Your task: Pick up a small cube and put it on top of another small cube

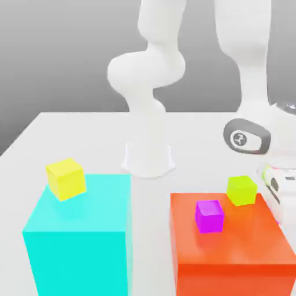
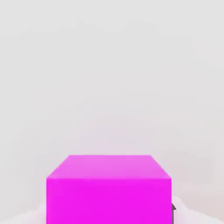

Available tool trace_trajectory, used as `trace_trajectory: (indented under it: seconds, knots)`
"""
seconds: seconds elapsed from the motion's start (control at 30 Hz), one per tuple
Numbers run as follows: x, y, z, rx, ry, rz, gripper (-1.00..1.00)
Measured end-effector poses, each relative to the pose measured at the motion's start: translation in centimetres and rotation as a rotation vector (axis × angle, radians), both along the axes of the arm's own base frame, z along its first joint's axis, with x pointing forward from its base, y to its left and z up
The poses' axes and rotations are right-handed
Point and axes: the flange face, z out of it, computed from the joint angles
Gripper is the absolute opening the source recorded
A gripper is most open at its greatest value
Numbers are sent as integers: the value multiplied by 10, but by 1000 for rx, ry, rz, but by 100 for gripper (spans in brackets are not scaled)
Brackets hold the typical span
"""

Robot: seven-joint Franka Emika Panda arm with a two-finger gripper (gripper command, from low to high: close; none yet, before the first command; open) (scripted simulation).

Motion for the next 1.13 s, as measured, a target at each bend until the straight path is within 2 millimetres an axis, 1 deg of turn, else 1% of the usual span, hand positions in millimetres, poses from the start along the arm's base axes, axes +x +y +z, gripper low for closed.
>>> trace_trajectory:
  seconds: [0.07, 0.17, 0.2, 0.23, 0.27, 0.3, 0.33, 0.4, 0.47, 0.53, 0.57, 0.63, 0.7, 0.73, 0.8, 0.87, 0.9, 0.93, 0.97, 1.0, 1.03, 1.13]
  knots:
    - [1, 1, 16, 1, 0, 0, -100]
    - [1, 0, 47, 0, 0, 0, -100]
    - [0, 3, 57, 3, -6, 13, -100]
    - [8, 9, 69, 9, -23, 26, -100]
    - [25, 4, 82, 8, -35, -11, -100]
    - [47, -6, 96, 6, -47, -71, -100]
    - [75, -25, 110, 1, -58, -155, -100]
    - [119, -63, 141, -7, -77, -307, -100]
    - [157, -107, 174, -16, -95, -459, -100]
    - [185, -152, 209, -23, -110, -602, -100]
    - [196, -176, 227, -26, -117, -673, -100]
    - [211, -223, 263, -30, -129, -810, -100]
    - [218, -272, 297, -33, -139, -942, -100]
    - [217, -297, 309, -33, -137, -1010, -100]
    - [209, -347, 320, -27, -102, -1168, -100]
    - [193, -397, 326, -13, -50, -1340, -100]
    - [184, -422, 326, -6, -27, -1423, -100]
    - [178, -439, 318, -1, -12, -1479, -100]
    - [175, -447, 305, 2, -5, -1507, -100]
    - [173, -451, 291, 4, -1, -1521, -100]
    - [171, -453, 279, 4, 1, -1528, 100]
    - [171, -453, 279, 4, 1, -1528, 100]
